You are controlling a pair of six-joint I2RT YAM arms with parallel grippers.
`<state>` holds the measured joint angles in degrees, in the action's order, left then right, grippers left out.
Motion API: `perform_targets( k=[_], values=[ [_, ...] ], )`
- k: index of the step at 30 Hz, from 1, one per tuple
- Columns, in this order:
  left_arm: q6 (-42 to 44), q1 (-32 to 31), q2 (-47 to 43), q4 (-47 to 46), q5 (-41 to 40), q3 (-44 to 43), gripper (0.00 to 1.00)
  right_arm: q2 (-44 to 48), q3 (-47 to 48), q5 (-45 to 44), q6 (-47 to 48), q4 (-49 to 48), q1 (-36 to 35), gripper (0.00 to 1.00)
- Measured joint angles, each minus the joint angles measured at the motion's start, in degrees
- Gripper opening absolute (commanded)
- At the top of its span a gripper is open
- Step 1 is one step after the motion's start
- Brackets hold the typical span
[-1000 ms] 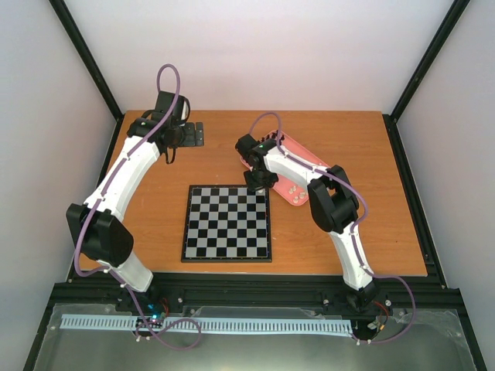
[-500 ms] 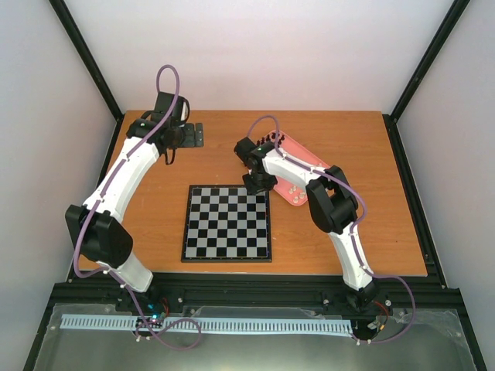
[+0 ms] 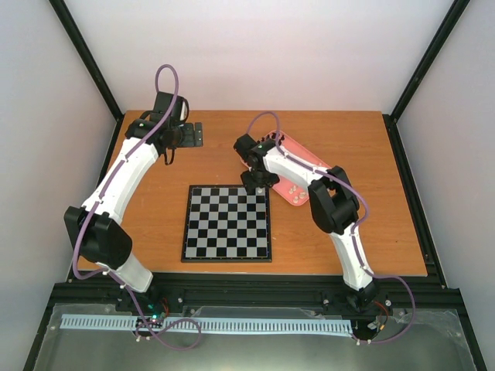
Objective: Set up the chess pieces on the board
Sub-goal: Place the chess piece on the chessboard, then pick up the chess piece from the storage box.
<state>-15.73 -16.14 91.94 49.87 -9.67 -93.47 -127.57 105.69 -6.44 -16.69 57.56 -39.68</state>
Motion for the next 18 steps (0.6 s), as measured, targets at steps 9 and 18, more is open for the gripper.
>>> perform_targets(
  k=[9,18],
  values=[
    [0.04,0.0,-0.74,0.02,-1.29,0.0,1.0,6.56,7.65,0.59,0.26,2.47,4.85,0.87],
    [0.04,-0.02,-0.96,0.0,-0.59,0.0,1.0,15.87,2.38,0.33,-2.03,4.15,22.47,0.73]
  ],
)
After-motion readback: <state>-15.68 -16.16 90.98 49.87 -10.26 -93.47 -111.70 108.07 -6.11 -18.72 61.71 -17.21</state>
